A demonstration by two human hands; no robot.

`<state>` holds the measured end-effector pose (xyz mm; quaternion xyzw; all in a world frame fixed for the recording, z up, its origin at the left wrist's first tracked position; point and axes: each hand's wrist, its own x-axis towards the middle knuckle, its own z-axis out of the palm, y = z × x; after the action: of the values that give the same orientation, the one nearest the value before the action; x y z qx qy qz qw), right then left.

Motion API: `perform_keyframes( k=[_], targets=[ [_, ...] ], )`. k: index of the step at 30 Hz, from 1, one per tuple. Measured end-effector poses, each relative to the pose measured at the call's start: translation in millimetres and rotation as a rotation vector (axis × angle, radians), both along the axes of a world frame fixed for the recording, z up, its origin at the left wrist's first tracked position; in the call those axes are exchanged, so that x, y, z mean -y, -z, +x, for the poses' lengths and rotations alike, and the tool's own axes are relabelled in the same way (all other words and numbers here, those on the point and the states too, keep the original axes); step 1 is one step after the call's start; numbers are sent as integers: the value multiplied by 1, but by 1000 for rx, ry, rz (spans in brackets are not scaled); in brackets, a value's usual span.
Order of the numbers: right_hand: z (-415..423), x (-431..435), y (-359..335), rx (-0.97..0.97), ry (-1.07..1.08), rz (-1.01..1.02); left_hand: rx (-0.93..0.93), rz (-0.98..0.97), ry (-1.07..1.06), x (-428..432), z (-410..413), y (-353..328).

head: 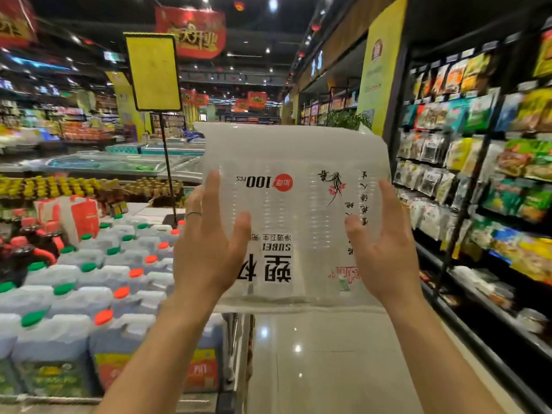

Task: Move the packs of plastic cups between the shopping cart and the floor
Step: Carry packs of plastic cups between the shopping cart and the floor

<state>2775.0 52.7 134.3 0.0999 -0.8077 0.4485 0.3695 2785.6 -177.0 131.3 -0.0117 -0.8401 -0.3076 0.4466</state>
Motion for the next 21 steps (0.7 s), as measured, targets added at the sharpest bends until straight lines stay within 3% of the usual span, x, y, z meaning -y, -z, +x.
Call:
perform_keyframes(
  k=[14, 21],
  targets=[
    [-125, -170, 1, 14, -3, 34, 10, 36, -18, -174, -129, 6],
    [-196, -217, 3, 27, -19, 65, 74, 48, -34, -219, -194, 13]
  ],
)
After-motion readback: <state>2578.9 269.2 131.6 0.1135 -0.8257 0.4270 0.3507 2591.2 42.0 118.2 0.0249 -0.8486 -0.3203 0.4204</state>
